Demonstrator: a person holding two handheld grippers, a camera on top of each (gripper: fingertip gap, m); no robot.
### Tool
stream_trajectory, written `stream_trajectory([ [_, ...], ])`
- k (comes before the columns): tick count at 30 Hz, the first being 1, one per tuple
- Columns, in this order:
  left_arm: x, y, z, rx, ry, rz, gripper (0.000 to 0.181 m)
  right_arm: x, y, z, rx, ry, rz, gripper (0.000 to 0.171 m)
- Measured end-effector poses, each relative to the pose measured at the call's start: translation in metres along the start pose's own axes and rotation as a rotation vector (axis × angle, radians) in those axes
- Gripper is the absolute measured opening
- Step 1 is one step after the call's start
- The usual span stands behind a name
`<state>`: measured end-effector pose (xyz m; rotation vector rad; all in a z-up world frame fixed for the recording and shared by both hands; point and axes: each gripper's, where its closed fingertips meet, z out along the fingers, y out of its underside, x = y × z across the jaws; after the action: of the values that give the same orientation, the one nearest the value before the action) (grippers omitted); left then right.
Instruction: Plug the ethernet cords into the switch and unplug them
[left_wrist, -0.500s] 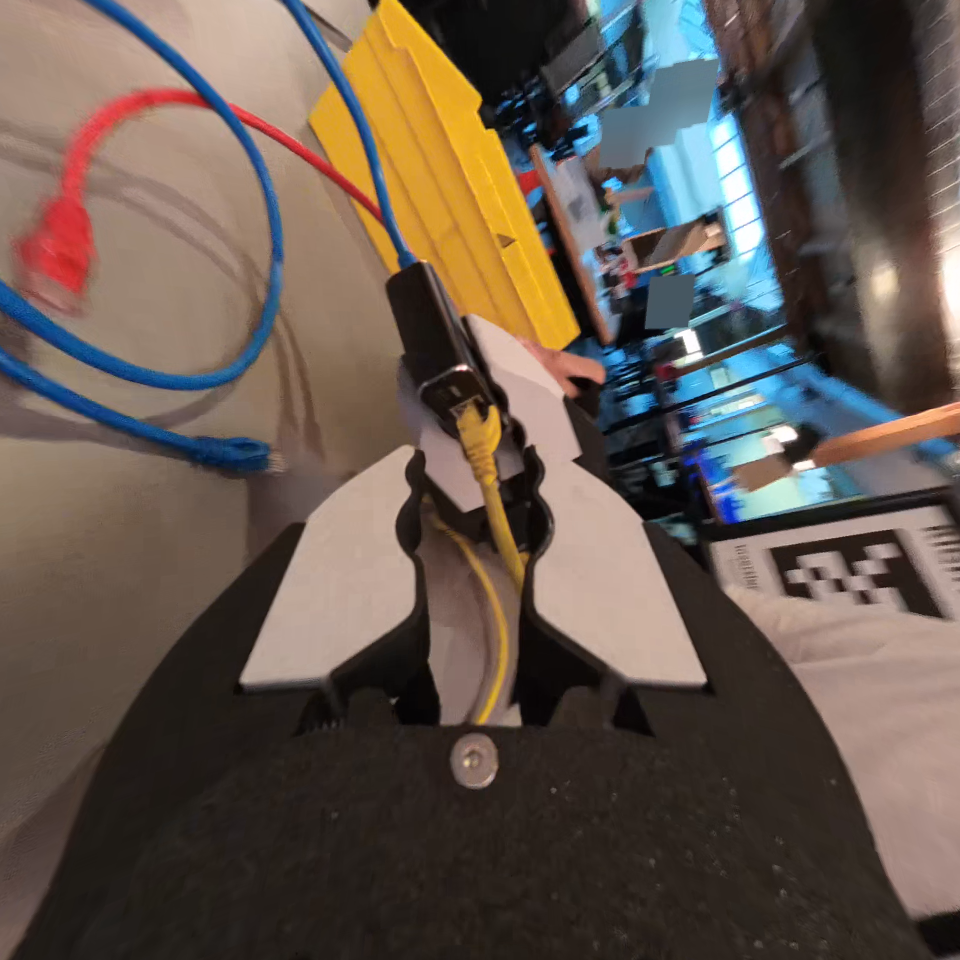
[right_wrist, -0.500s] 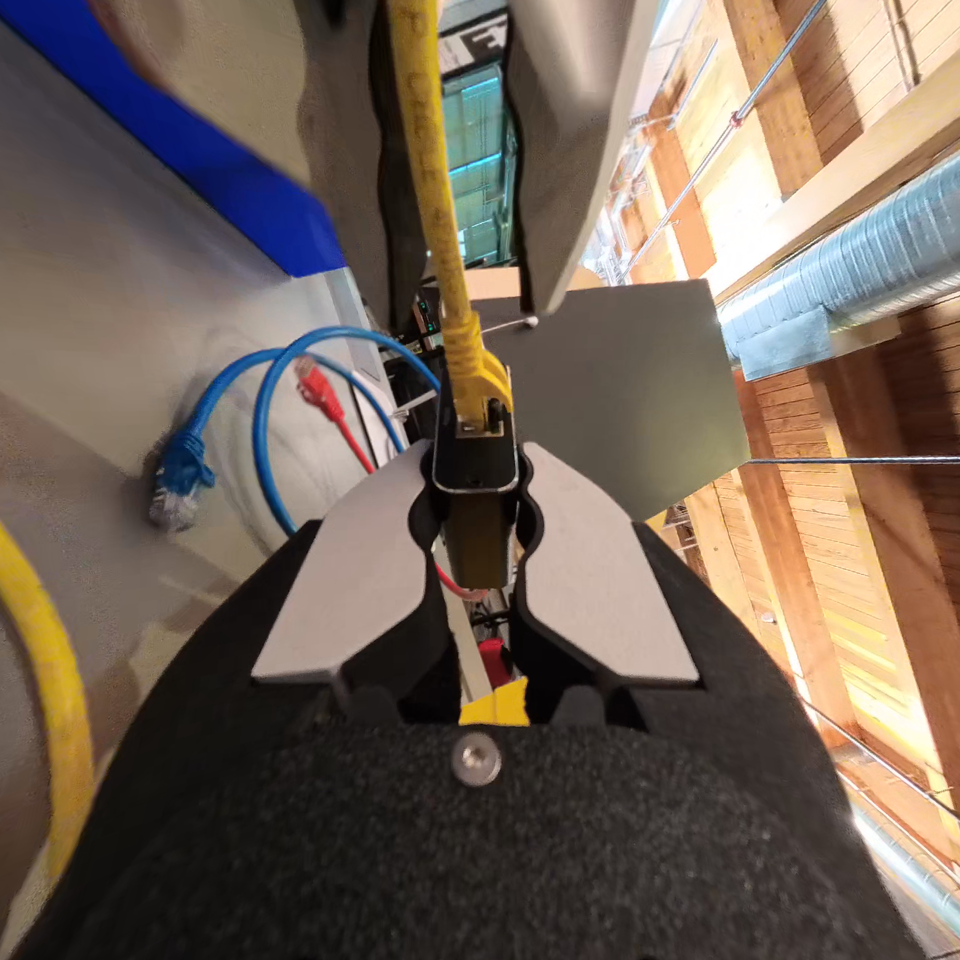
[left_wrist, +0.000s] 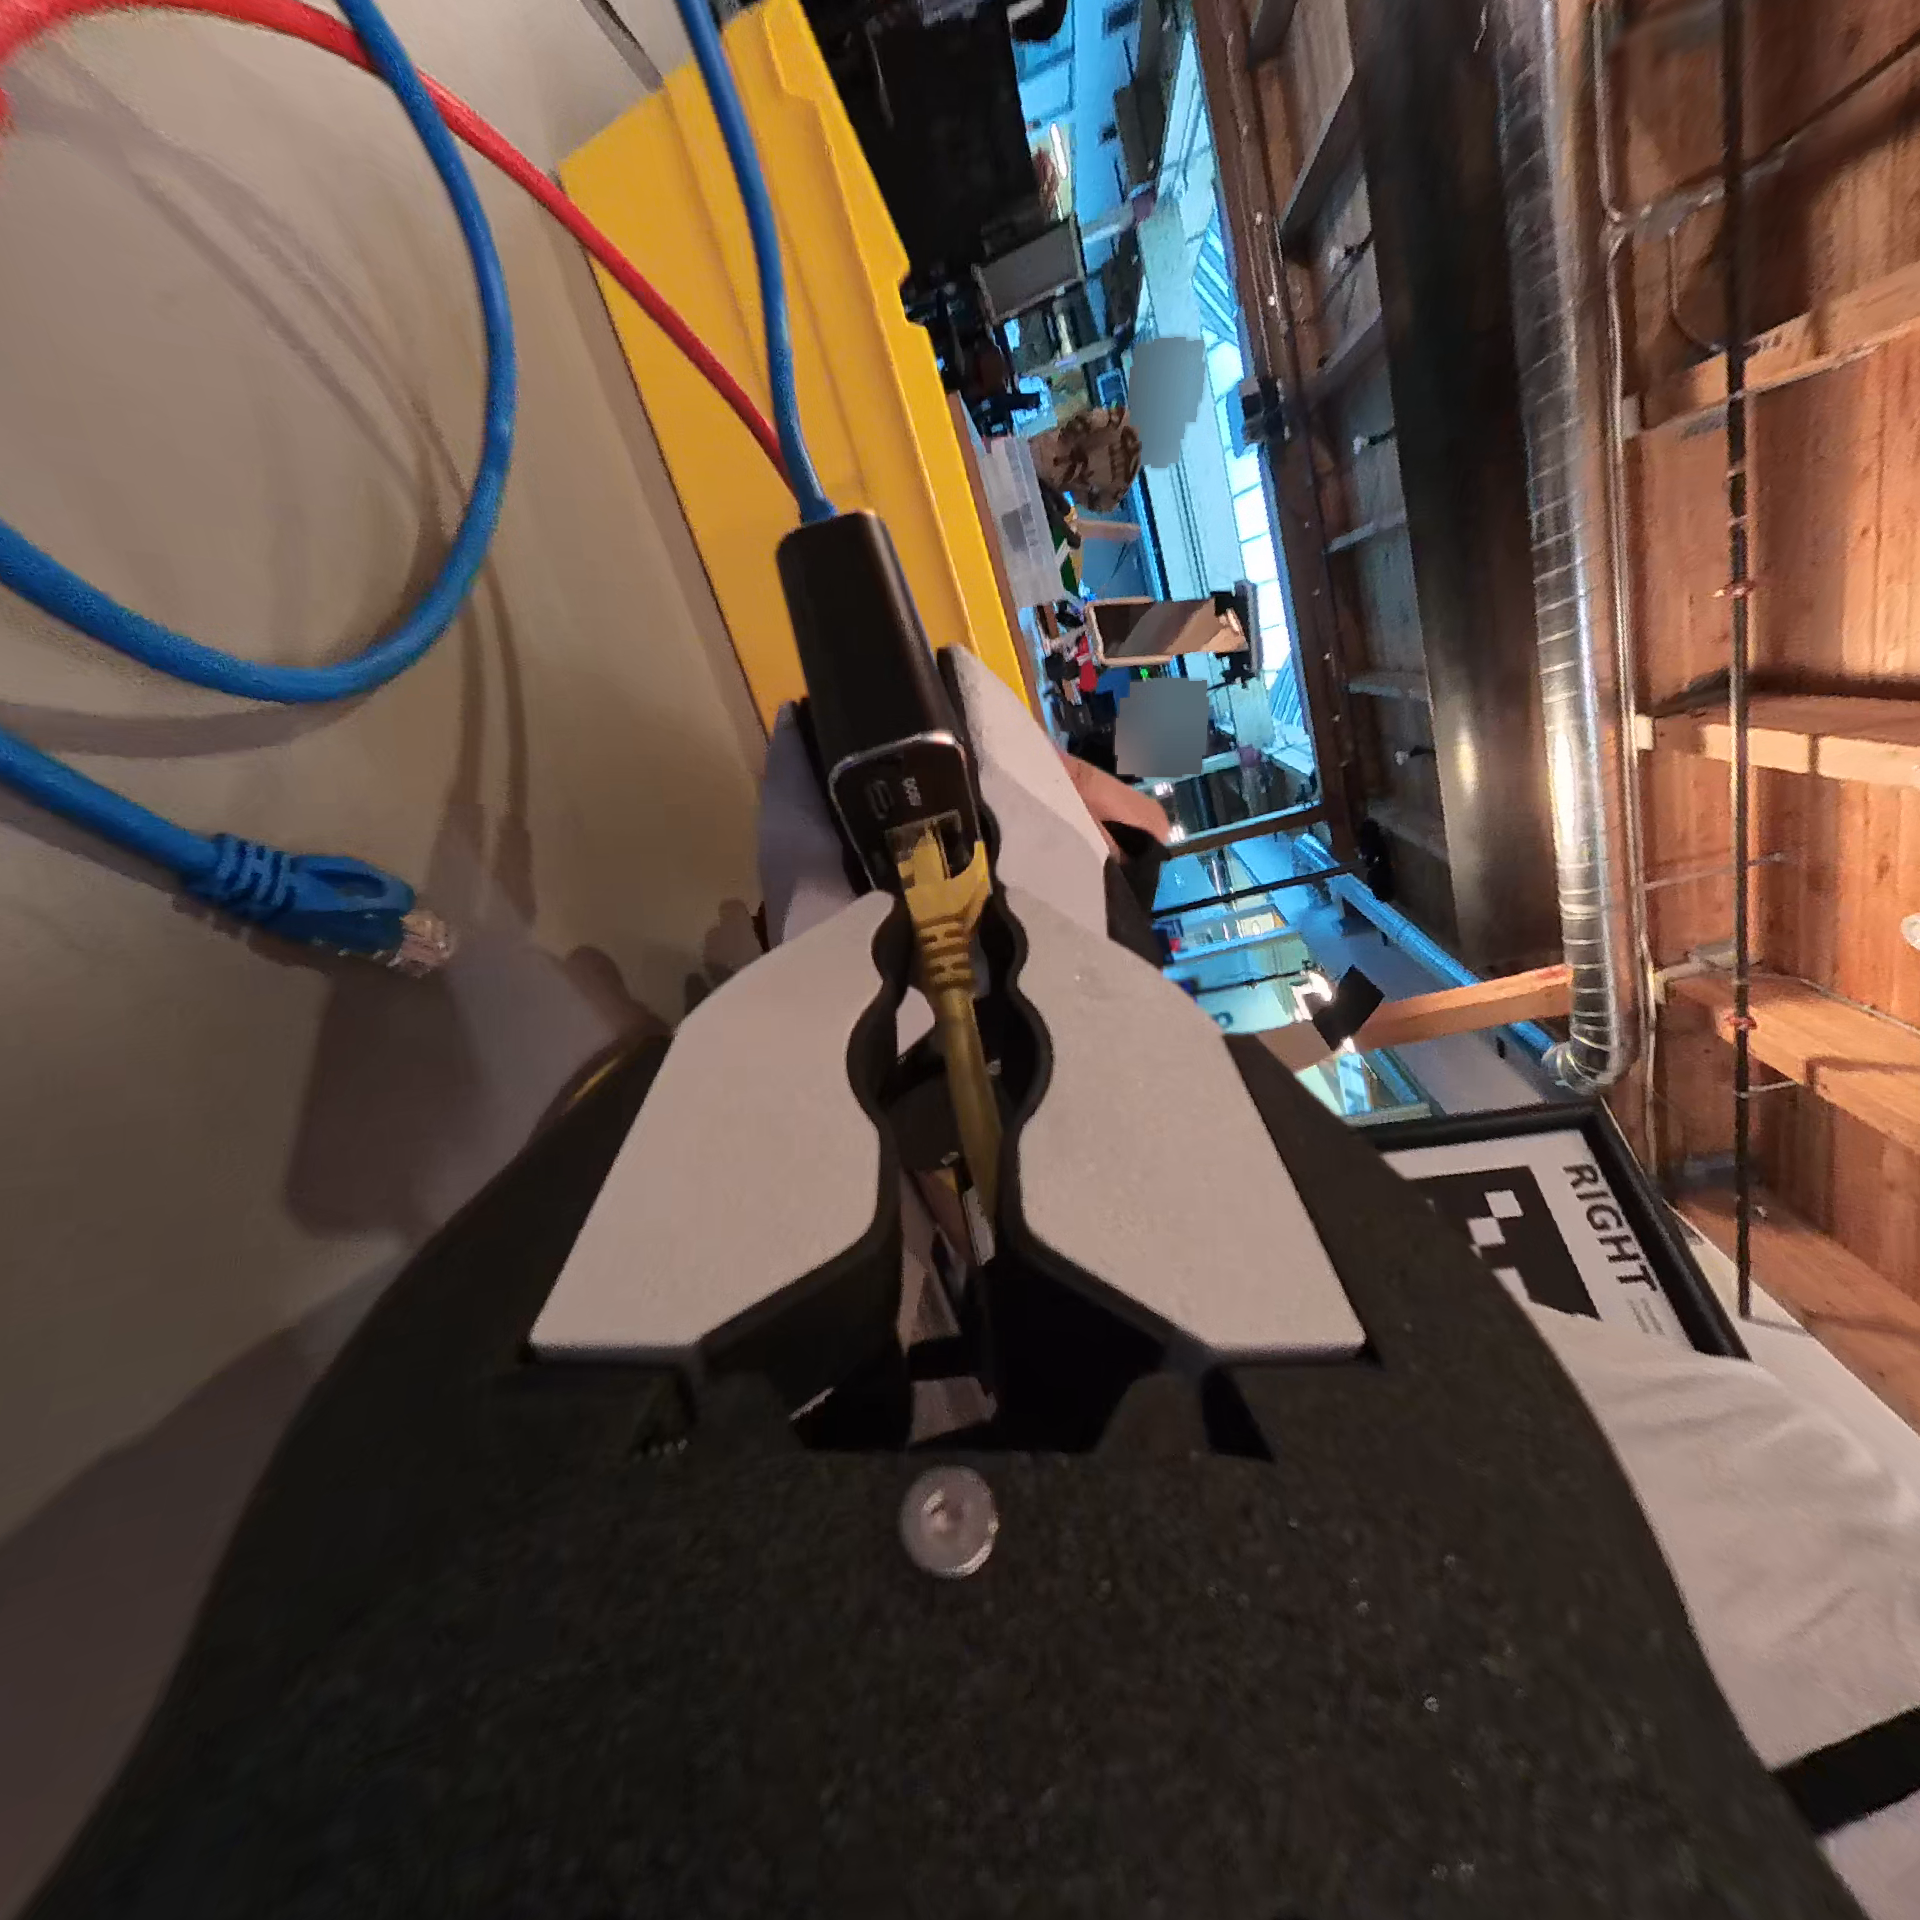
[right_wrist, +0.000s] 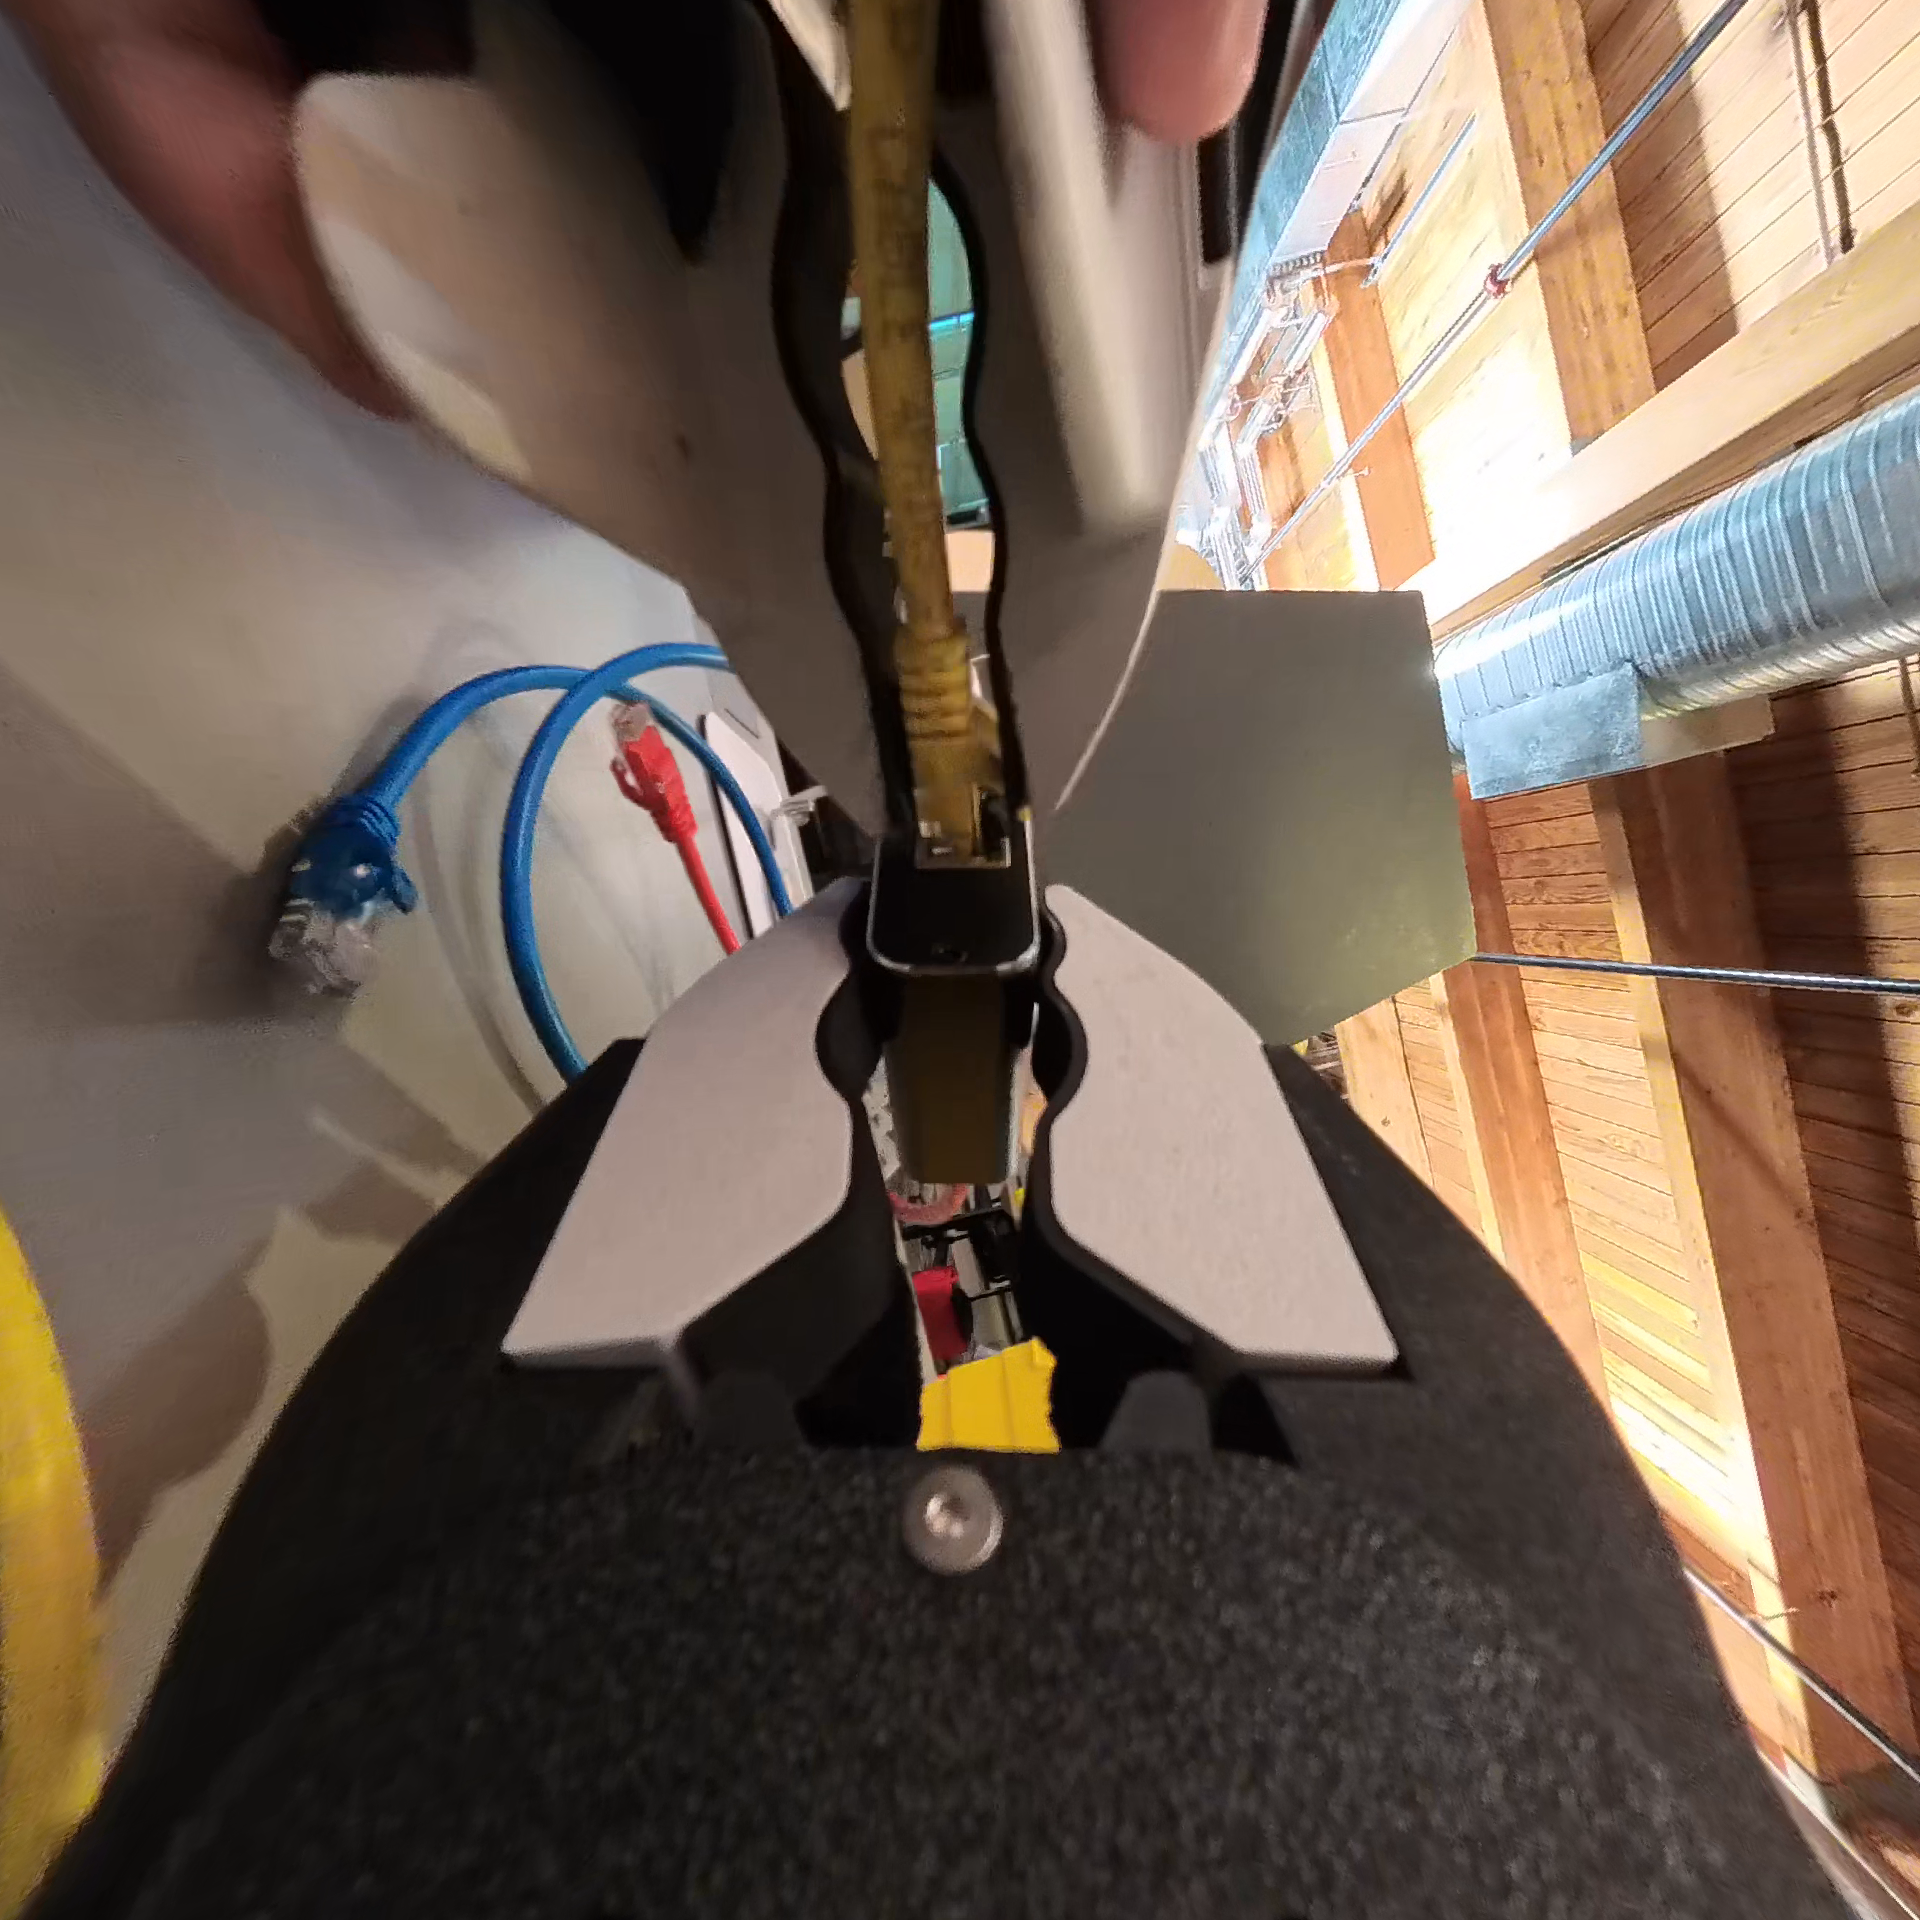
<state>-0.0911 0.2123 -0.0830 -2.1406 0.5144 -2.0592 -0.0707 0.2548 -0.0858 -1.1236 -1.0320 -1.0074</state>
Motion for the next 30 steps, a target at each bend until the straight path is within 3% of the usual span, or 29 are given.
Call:
stream_trajectory([
  [12,-0.003,-0.007,-0.001,0.061,-0.035,0.004,0.014,-0.001,0.0,-0.001,0.0,0.001,-0.034,0.026],
  [19,-0.014,-0.007,0.006,0.081,-0.136,0.068,0.013,-0.009,0.01,0.001,-0.07,-0.025,-0.036,0.026],
  [25,-0.008,0.0,0.004,0.076,-0.153,0.08,0.013,-0.008,0.005,-0.003,0.025,-0.045,-0.007,0.027],
  [30,-0.009,-0.001,-0.006,0.106,-0.188,0.091,0.013,-0.01,-0.005,0.001,-0.004,-0.032,-0.012,0.027],
])
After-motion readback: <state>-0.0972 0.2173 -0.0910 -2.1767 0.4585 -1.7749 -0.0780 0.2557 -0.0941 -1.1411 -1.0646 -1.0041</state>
